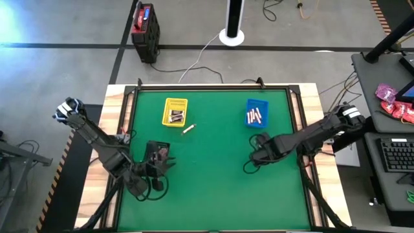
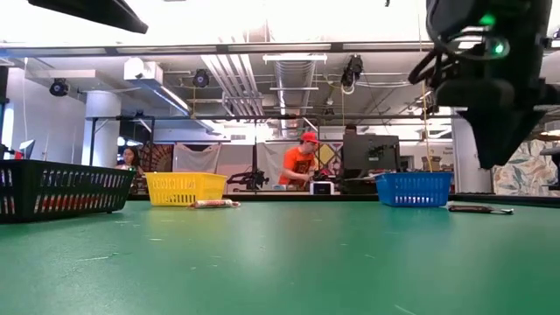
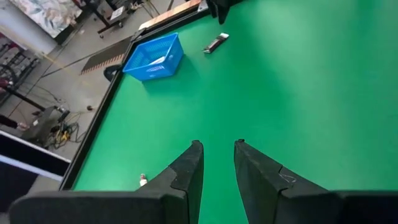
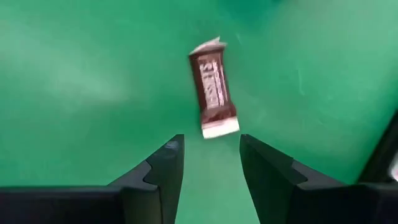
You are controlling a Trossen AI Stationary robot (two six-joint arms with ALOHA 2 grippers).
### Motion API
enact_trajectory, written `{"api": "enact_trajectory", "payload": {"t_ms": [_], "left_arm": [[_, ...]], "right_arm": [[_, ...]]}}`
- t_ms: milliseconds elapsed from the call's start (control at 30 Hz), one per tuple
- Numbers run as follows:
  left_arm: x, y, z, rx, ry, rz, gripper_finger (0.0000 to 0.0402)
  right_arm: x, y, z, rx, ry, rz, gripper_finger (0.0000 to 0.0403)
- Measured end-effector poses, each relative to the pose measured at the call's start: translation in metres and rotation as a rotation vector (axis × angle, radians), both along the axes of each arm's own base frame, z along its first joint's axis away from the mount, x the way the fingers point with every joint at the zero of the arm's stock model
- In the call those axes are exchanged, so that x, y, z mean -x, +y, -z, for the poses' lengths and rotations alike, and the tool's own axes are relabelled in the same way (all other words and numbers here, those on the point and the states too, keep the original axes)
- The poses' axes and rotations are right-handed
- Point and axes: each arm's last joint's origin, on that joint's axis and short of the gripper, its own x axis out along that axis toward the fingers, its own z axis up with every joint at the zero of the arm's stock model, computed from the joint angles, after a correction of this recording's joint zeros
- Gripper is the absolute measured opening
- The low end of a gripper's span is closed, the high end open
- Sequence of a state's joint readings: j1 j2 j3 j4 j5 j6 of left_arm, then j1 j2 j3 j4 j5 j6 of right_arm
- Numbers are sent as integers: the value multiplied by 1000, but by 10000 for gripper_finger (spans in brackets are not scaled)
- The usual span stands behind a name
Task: Sort candy by brand, put in halloween buckets
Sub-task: Put the brown chocolate into the yellow bin
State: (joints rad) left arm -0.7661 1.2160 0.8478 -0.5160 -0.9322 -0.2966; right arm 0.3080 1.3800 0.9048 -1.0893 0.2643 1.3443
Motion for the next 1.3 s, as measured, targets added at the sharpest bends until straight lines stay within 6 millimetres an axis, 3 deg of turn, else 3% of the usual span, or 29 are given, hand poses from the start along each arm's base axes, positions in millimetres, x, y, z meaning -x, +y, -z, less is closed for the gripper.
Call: {"api": "enact_trajectory", "payload": {"t_ms": [467,733,833,1100,1300], "left_arm": [[-1,2,0,-5,2,-7,75],[-1,2,0,-5,3,-8,75],[-1,2,0,-7,4,-7,75],[-2,1,1,19,30,30,75],[-6,-5,3,43,27,153,75]], "right_arm": [[9,-30,53,50,-82,11,183],[14,-34,66,27,-123,6,185],[13,-34,66,23,-130,4,159],[9,-31,65,22,-167,-58,39],[-1,-20,56,-14,-328,-143,14]]}}
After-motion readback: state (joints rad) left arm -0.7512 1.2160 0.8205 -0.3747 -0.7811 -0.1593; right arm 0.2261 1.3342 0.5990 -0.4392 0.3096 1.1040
